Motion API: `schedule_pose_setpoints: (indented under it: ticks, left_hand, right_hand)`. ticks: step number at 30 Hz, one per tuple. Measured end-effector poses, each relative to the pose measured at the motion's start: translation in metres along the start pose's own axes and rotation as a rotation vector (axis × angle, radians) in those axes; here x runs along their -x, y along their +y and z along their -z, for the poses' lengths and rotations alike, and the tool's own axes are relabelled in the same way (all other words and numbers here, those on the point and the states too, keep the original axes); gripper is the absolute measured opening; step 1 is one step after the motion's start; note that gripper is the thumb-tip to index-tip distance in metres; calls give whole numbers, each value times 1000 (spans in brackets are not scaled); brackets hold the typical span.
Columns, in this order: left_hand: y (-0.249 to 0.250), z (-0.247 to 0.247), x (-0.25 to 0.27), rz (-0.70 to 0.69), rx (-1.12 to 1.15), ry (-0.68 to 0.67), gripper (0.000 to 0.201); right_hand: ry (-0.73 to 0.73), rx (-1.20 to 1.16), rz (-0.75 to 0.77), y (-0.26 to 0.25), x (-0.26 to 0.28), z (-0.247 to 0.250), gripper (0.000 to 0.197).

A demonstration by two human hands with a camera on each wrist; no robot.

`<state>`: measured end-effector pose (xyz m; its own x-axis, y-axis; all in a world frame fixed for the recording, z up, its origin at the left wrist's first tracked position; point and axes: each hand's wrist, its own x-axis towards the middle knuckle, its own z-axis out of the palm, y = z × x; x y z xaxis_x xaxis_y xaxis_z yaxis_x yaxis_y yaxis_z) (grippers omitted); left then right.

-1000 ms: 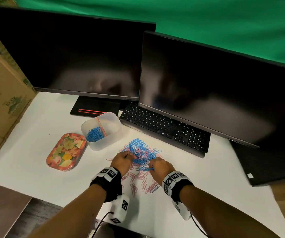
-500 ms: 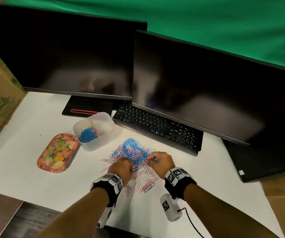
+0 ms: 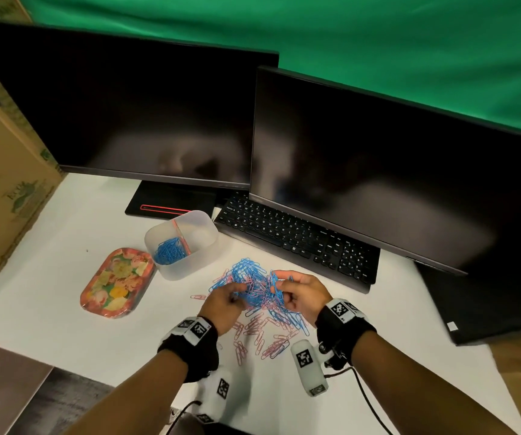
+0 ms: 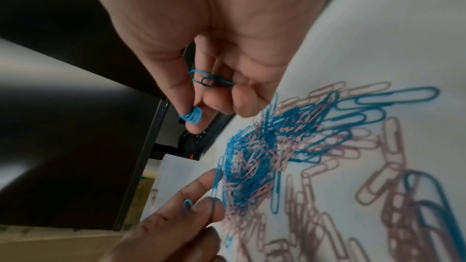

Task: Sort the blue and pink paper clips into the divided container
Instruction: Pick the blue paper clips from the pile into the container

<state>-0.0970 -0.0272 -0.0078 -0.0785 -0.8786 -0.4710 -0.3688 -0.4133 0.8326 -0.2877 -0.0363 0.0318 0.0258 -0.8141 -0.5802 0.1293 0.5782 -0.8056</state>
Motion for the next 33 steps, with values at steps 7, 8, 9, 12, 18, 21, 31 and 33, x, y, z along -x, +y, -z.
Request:
schedule_pose_setpoints:
  ticks: [7, 8, 9, 12, 18, 21, 31, 33]
  left_hand:
    - [43, 41, 23, 156, 850, -25, 27]
    - [46, 52, 24, 151, 891, 13, 26]
    - [48, 61, 24, 151, 908, 55, 26]
    - [53, 92, 17, 151, 901, 178, 24]
    - [57, 154, -2, 195, 839, 307, 16]
    - [61, 166, -9, 228, 770, 322, 16]
    - [54, 147, -9, -34, 381, 425, 14]
    - [47, 127, -5, -115, 239, 349, 17]
  right_hand:
    - [-166, -108, -64, -33, -2, -51, 19]
    - [-193, -83, -63, -39, -4, -65, 19]
    - [-213, -53, -60, -45, -7, -77, 19]
    - [-244, 51, -49, -60, -20, -119, 22]
    - [-255, 198, -55, -76, -52, -192, 34]
    - [-263, 305, -38, -79, -65, -206, 45]
    - [-164, 254, -30, -77, -57, -121, 21]
    - [-88, 284, -37, -65, -50, -86, 25]
